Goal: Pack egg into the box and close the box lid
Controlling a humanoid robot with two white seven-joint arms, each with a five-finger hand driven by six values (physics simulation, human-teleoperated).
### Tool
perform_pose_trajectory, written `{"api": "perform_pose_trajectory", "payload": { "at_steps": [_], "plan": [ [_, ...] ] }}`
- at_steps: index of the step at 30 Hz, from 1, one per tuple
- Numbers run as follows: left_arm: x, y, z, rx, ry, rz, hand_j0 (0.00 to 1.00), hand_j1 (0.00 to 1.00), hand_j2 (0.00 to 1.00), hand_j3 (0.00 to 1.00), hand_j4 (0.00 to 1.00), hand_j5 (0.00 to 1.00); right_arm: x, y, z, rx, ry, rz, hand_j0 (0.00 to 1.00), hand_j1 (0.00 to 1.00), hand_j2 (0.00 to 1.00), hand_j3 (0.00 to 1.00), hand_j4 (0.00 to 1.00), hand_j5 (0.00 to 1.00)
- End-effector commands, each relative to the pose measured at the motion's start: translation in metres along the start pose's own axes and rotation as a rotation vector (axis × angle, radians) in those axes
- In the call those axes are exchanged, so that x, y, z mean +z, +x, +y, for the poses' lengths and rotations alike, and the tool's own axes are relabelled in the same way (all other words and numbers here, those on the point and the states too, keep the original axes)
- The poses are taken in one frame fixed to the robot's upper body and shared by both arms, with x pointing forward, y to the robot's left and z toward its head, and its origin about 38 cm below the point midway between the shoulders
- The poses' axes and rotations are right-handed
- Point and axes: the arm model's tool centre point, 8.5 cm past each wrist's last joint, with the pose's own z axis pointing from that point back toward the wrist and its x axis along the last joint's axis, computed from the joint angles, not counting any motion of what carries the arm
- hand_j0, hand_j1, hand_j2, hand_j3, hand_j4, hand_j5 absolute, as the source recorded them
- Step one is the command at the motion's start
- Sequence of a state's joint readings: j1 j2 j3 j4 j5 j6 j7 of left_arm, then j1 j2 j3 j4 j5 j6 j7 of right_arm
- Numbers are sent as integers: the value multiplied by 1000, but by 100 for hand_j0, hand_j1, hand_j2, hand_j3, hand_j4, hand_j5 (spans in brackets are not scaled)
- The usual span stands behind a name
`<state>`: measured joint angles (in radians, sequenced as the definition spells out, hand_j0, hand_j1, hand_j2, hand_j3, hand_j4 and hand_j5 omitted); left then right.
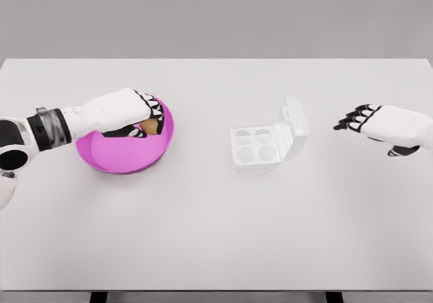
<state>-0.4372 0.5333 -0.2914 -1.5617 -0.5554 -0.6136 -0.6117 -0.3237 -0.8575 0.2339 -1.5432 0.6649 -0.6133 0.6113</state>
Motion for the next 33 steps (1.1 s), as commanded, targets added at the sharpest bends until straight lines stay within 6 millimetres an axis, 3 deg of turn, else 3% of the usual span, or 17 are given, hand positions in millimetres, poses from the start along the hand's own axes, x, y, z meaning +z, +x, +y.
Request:
{"api": "perform_pose_trajectory", "payload": {
  "at_steps": [1,33],
  "plan": [
    [-9,6,1,17,24,-22,37,37,37,37,37,37,-3,6,-2,9,-4,-18,100,100,100,100,100,100],
    [-87,70,4,118,147,-205,37,37,37,37,37,37,-5,9,-5,17,-4,-29,100,100,100,100,100,100]
  ]
}}
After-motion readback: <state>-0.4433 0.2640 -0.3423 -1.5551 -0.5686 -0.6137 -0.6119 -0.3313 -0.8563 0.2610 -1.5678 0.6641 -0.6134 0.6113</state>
